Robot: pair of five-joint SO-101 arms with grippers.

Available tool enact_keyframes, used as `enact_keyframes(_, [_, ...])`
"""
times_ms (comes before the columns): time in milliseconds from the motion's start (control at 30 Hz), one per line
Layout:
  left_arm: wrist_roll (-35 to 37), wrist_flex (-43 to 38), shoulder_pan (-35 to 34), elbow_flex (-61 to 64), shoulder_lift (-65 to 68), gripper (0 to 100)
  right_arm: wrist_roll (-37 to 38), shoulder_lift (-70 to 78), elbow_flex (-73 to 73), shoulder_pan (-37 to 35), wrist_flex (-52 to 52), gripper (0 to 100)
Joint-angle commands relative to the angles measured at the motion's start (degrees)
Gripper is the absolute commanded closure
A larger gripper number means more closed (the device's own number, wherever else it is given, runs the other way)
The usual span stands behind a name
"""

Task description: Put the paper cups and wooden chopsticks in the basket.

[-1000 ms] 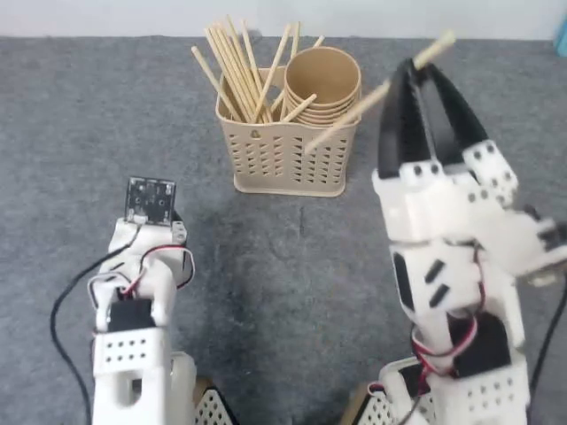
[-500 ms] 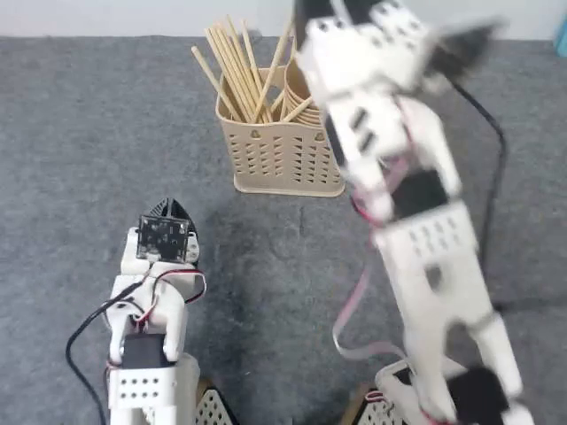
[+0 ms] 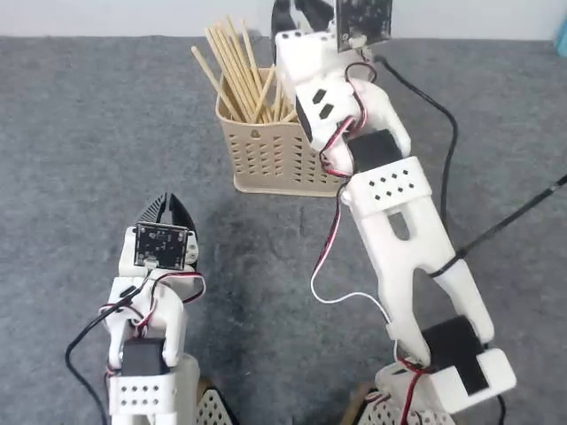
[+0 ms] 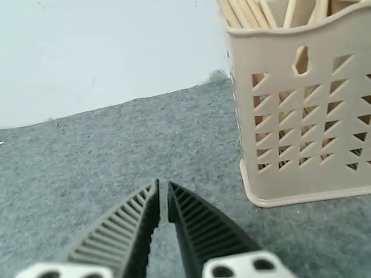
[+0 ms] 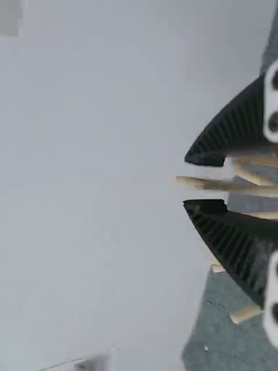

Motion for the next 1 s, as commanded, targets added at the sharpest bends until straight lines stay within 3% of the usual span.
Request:
enact_keyframes(0, [0.62,0.26,0.26,-0.48,-0.97,98,0.53,-2.86,-3.6,-1.19,4.44,83.5])
enact_keyframes(200, [0.62,0.26,0.26,-0.48,-0.97,98,0.53,-13.32,-3.6,-0.92,15.43,88.3])
enact_keyframes(433, [0.62,0.44,0.26,-0.48,-0.97,98,0.53,-29.05,-3.16,-0.48,43.12,98.5])
enact_keyframes(567, [0.62,0.53,0.26,-0.48,-0.88,98,0.44,-35.38,-3.08,2.86,54.64,98.6])
enact_keyframes(767, [0.62,1.93,0.35,-0.48,-0.88,98,-6.95,-43.3,-3.08,12.79,63.08,98.6])
enact_keyframes(967, [0.62,2.64,0.35,-0.48,-0.97,98,-7.21,-52.79,4.57,21.49,65.36,98.6])
